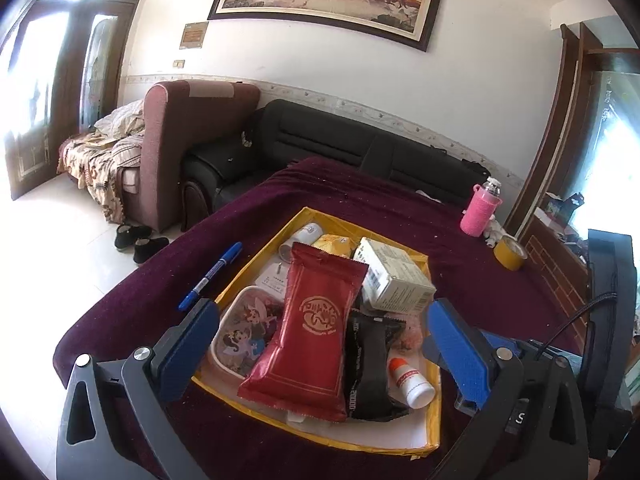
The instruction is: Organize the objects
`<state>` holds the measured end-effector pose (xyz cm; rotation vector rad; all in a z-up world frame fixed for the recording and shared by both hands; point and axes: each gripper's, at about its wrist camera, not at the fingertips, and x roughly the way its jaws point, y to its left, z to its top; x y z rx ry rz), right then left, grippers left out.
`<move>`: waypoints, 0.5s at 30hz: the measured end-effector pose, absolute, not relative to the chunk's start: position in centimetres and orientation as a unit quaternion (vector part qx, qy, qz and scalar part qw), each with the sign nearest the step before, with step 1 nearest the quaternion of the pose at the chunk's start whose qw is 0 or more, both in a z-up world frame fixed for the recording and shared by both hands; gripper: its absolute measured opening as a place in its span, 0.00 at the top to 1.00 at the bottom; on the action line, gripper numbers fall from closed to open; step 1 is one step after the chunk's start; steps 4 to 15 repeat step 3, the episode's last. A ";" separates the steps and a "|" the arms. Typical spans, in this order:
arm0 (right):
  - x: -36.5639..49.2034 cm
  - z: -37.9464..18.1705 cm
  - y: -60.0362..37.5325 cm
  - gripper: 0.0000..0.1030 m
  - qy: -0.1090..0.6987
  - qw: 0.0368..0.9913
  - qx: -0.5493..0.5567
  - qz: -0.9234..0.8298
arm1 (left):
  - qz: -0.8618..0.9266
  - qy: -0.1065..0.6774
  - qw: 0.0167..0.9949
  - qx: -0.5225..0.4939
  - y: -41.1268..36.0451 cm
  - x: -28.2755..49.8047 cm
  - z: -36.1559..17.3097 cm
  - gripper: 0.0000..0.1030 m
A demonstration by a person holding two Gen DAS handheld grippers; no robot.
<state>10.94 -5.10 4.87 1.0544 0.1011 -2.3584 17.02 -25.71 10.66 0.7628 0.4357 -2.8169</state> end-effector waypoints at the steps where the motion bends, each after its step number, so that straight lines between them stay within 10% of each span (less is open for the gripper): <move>1: 11.1 4.7 -5.4 0.38 0.041 0.279 0.394 -0.875 | -0.950 0.131 0.114 0.260 -25.5 17.2 10.7 0.01; 15: 11.4 4.5 -5.7 0.38 0.048 0.281 0.394 -0.874 | -0.947 0.085 0.167 0.260 -24.5 17.1 10.8 0.01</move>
